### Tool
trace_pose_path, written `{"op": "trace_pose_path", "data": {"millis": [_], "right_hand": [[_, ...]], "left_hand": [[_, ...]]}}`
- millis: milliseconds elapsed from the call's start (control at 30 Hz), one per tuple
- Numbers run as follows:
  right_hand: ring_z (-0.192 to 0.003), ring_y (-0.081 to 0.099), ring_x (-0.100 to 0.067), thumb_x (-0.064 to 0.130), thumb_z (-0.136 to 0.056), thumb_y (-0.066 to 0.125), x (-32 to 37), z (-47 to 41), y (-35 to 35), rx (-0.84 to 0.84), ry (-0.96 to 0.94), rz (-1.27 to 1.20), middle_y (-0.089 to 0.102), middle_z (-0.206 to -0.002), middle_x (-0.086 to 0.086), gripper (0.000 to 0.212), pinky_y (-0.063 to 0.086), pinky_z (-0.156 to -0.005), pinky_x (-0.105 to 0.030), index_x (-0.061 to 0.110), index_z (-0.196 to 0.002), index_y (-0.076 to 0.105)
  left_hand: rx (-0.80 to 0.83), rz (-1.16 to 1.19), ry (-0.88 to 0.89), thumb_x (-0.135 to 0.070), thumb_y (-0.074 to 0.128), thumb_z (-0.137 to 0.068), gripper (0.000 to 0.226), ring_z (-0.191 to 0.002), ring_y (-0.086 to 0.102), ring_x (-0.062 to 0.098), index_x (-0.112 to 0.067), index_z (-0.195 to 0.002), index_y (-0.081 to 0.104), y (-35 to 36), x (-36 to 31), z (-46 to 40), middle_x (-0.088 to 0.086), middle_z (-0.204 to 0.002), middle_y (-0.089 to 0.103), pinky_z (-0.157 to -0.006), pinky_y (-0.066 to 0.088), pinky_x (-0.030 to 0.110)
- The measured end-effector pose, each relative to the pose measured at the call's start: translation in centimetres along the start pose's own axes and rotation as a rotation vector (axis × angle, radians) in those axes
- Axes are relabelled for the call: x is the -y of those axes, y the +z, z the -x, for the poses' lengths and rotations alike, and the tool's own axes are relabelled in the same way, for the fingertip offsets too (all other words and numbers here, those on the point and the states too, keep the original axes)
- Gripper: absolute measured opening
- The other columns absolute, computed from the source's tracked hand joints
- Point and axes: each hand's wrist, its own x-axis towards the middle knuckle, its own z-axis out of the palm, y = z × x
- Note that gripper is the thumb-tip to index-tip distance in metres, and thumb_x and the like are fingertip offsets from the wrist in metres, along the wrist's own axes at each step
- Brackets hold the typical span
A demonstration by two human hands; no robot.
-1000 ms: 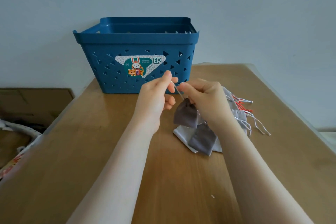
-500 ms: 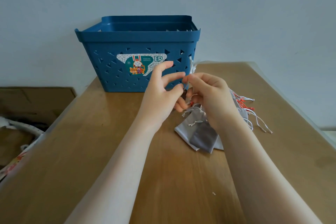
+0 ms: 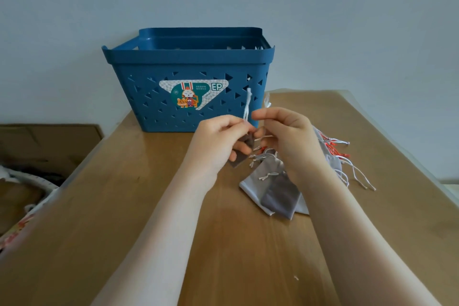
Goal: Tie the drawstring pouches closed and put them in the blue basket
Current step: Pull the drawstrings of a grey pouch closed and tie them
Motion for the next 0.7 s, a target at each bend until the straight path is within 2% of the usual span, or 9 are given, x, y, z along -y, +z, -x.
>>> {"op": "trace_pose_path", "data": {"millis": [100, 200, 267, 333, 433, 500, 567, 600, 700], "right_hand": [[-0.049, 0.049, -0.013, -0.007, -0.09, 0.039, -0.1, -0.2, -0.6, -0.036, 0.031, -0.054, 0.057, -0.05, 0.001, 0.037, 0.042, -0.051, -0.022, 0.014, -0.078, 0.067], [-0.051, 0.042, -0.016, -0.011, -0.086, 0.039, -0.2, -0.4, -0.8, -0.072, 0.043, -0.122, 0.057, -0.061, -0.009, 0.044, 0.038, -0.06, -0.03, 0.015, -0.066, 0.068], [-0.05, 0.043, -0.015, -0.012, -0.084, 0.038, 0.2, -0.4, -1.0, -0.086, 0.035, -0.142, 0.058, -0.067, -0.012, 0.046, 0.039, -0.059, -0.031, 0.015, -0.063, 0.068], [-0.05, 0.048, -0.013, -0.014, -0.083, 0.039, 1.0, -0.2, -1.5, -0.056, -0.018, -0.121, 0.06, -0.064, -0.006, 0.044, 0.041, -0.057, -0.027, 0.014, -0.062, 0.066], [-0.053, 0.051, -0.016, -0.011, -0.081, 0.044, 1.7, 0.3, -2.0, 0.013, -0.161, 0.073, 0.064, -0.062, 0.001, 0.044, 0.041, -0.059, -0.032, 0.021, -0.061, 0.068], [-0.066, 0.056, -0.024, -0.005, -0.08, 0.044, 1.7, 0.6, -1.5, 0.085, -0.268, 0.213, 0.068, -0.074, 0.001, 0.039, 0.044, -0.063, -0.032, 0.022, -0.07, 0.071], [-0.086, 0.06, -0.013, -0.001, -0.079, 0.042, 1.4, 0.8, -0.5, 0.138, -0.337, 0.3, 0.069, -0.087, 0.004, 0.038, 0.044, -0.074, -0.018, 0.025, -0.078, 0.07], [-0.088, 0.06, -0.011, -0.001, -0.08, 0.042, 1.3, 0.9, -0.1, 0.148, -0.346, 0.304, 0.068, -0.091, 0.002, 0.039, 0.043, -0.074, -0.013, 0.027, -0.079, 0.069], [-0.062, 0.055, -0.014, -0.011, -0.084, 0.039, 1.2, 1.1, 0.7, 0.127, -0.302, 0.236, 0.066, -0.082, -0.008, 0.045, 0.044, -0.053, -0.012, 0.021, -0.078, 0.069]], "left_hand": [[0.06, 0.509, -0.191, -0.01, 0.048, -0.093, 0.025, -0.042, 0.043, 0.006, -0.008, -0.073, 0.063, 0.5, -0.6, 0.1, 0.003, -0.07, 0.065, -0.036, 0.028, 0.013], [0.205, 0.878, -0.339, -0.015, 0.041, -0.095, 0.026, -0.033, 0.032, 0.003, -0.01, -0.071, 0.049, 0.9, -0.7, 0.3, 0.0, -0.06, 0.055, -0.03, 0.02, 0.01], [0.235, 0.798, -0.336, -0.02, 0.041, -0.096, 0.029, -0.032, 0.028, 0.003, -0.014, -0.068, 0.043, 1.1, -0.3, 0.0, -0.004, -0.056, 0.047, -0.029, 0.018, 0.012], [0.182, 0.585, -0.292, -0.021, 0.041, -0.097, 0.032, -0.034, 0.025, 0.005, -0.015, -0.065, 0.04, 1.2, 0.1, -0.1, -0.005, -0.054, 0.042, -0.031, 0.016, 0.014], [0.093, 0.307, -0.172, -0.018, 0.04, -0.096, 0.035, -0.04, 0.023, 0.008, -0.016, -0.062, 0.036, 1.1, 0.1, -0.2, -0.004, -0.053, 0.036, -0.036, 0.014, 0.019], [0.049, 0.117, -0.049, -0.015, 0.041, -0.094, 0.036, -0.043, 0.023, 0.01, -0.017, -0.059, 0.033, 1.1, 0.3, -0.3, -0.009, -0.05, 0.033, -0.042, 0.017, 0.022], [0.01, -0.075, 0.081, -0.015, 0.041, -0.091, 0.038, -0.043, 0.028, 0.009, -0.02, -0.054, 0.033, 1.3, 0.8, -0.5, -0.012, -0.042, 0.034, -0.049, 0.023, 0.026], [0.003, -0.137, 0.114, -0.013, 0.04, -0.09, 0.041, -0.043, 0.031, 0.009, -0.023, -0.052, 0.034, 1.4, 0.9, -0.4, -0.012, -0.039, 0.035, -0.052, 0.025, 0.028], [0.047, -0.218, 0.167, -0.006, 0.041, -0.089, 0.043, -0.039, 0.035, 0.006, -0.024, -0.05, 0.034, 1.1, 1.0, -0.2, -0.013, -0.035, 0.038, -0.05, 0.024, 0.025]]}}
